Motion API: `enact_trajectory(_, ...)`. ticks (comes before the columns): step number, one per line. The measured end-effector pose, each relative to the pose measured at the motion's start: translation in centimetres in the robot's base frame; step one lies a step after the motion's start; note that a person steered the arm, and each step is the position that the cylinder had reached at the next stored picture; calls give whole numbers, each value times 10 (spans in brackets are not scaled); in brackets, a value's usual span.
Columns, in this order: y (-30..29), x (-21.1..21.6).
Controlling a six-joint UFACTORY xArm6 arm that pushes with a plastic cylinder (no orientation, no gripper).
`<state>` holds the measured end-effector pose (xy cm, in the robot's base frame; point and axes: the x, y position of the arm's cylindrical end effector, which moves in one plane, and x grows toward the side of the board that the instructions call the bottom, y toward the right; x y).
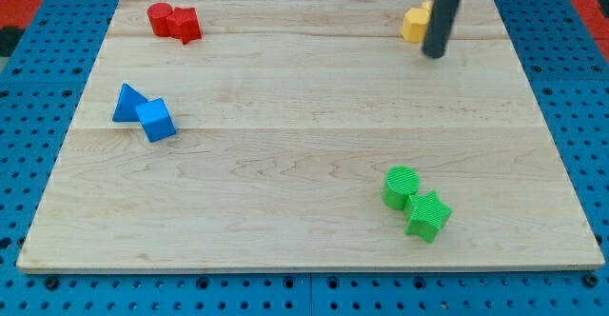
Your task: Push the yellow blocks to the center of the board
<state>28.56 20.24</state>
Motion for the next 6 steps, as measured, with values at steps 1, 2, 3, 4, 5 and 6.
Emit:
enact_trajectory(1, 53, -54)
enact_trajectory(2, 37, -71)
enact_trajectory(3, -6, -50)
enact_trajectory(4, -65, -27)
enact_trajectory(5, -118, 1)
enact_trajectory(6, -153, 21)
